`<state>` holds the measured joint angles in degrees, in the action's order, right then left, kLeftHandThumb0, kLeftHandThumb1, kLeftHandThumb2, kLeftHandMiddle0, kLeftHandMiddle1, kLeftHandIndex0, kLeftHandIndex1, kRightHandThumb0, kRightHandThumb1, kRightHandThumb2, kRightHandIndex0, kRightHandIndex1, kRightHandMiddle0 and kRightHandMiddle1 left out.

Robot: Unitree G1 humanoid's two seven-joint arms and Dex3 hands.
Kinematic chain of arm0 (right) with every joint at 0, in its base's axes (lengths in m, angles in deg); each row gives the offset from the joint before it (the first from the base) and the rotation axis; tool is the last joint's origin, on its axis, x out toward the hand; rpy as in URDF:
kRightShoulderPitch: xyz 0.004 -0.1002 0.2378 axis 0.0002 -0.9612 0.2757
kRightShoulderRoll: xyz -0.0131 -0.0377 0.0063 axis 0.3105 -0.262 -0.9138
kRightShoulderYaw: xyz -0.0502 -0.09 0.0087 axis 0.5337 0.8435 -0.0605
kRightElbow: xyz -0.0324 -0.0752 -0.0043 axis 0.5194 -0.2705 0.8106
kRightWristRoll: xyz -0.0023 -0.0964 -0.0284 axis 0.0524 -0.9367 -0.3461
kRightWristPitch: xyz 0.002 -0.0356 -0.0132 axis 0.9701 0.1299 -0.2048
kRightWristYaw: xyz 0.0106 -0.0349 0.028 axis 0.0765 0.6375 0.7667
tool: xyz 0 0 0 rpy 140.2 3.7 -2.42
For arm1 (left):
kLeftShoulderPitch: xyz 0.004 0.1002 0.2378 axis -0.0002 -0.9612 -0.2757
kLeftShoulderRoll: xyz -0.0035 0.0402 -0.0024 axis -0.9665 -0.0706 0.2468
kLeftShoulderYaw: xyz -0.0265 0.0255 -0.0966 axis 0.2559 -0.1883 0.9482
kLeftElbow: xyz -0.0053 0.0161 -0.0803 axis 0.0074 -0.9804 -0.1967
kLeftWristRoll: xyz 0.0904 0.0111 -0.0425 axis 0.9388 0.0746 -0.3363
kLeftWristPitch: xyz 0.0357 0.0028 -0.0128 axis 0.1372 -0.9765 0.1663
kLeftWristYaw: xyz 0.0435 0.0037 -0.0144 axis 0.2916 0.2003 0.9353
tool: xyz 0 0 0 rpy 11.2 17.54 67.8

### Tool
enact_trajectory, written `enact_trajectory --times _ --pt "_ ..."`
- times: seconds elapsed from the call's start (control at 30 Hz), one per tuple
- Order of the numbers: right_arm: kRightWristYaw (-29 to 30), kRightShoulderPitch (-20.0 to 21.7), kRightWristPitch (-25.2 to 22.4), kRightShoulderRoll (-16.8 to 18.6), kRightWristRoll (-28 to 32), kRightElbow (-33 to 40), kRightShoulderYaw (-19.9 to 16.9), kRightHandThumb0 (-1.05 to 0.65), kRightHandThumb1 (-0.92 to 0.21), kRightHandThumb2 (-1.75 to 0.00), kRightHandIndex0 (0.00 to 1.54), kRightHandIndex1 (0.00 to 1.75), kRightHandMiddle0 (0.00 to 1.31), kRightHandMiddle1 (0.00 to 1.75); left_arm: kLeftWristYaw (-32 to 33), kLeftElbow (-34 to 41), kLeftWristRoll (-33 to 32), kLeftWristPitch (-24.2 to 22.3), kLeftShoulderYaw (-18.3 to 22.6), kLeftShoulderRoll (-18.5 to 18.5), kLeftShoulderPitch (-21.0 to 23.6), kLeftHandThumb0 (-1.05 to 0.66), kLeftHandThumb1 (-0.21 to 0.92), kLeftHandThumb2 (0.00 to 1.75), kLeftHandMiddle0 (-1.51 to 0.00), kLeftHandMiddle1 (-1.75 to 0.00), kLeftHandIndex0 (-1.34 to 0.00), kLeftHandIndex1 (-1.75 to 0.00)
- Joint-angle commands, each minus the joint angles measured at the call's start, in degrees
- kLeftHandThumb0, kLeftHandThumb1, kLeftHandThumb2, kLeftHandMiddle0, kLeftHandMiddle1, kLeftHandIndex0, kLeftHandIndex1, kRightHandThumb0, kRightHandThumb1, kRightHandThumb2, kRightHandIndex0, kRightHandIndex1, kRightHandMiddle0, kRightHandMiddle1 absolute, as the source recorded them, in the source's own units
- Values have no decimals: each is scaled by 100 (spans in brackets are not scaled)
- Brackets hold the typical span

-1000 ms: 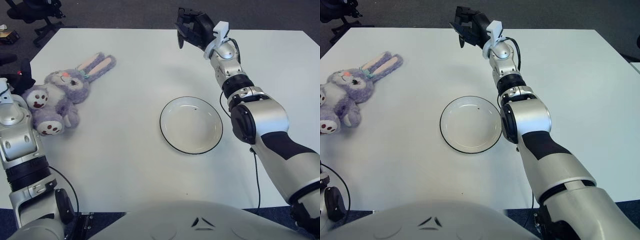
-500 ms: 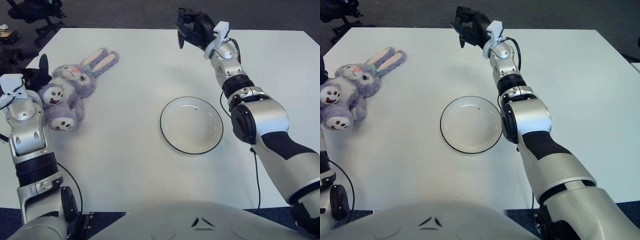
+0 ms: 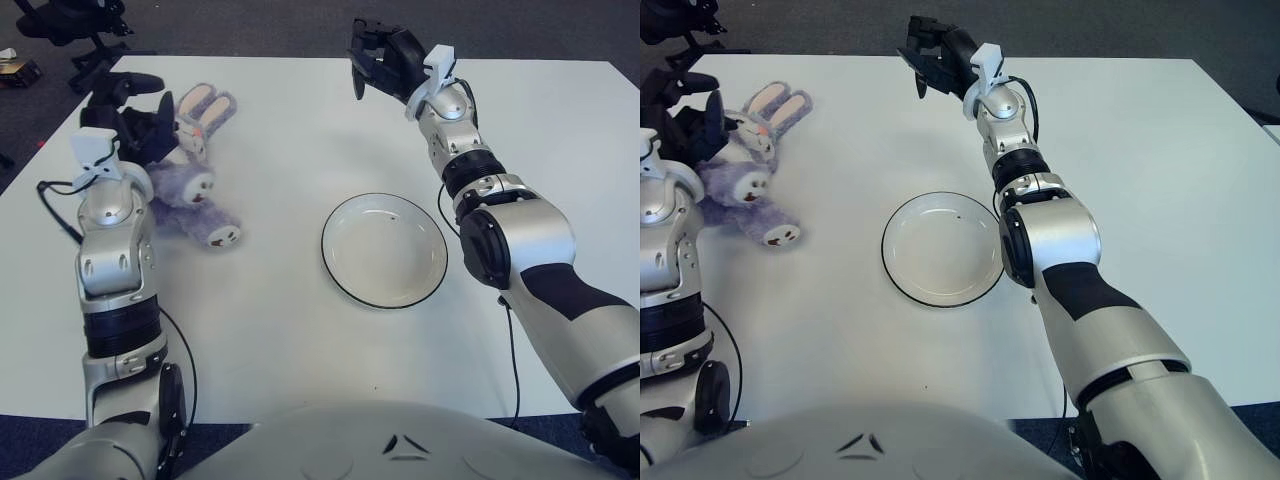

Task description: Put the doll into the plate.

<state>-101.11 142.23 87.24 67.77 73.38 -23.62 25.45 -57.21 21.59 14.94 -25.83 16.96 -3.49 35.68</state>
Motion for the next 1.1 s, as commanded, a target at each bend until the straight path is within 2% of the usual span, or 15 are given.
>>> enact_trajectory --times 0.0,0.27,0.43,0.67,0.9,1.07 --pt "-22 -44 72 -46 -1 -39 -44 -32 -92 -30 88 175 69 175 -58 61 -80 -62 12 -9 92 -1 67 71 -56 -155 -35 -144" --pt "-26 -51 80 -56 1 -47 -53 -31 -92 -30 88 175 69 175 -234 281 -425 -331 -23 19 242 -1 69 71 -52 -160 -34 -144" --pt "-20 -58 90 -56 -3 -49 -52 -31 -92 -30 88 175 69 175 -266 310 -470 -333 -11 11 245 -1 70 71 -50 -162 -33 -145" --pt "-22 -73 93 -88 -8 -49 -51 -31 -92 -31 87 175 68 175 -464 449 -665 -252 236 -116 78 -1 71 72 -47 -165 -30 -147" --pt "-17 -74 94 -89 -10 -52 -47 -31 -92 -31 87 175 68 175 -478 477 -684 -274 284 -112 66 -1 71 73 -46 -166 -29 -148" --pt "-39 -84 86 -100 1 -66 -58 -31 -92 -31 87 175 67 175 -262 631 -427 -182 488 -204 -106 -1 71 73 -46 -166 -29 -149"
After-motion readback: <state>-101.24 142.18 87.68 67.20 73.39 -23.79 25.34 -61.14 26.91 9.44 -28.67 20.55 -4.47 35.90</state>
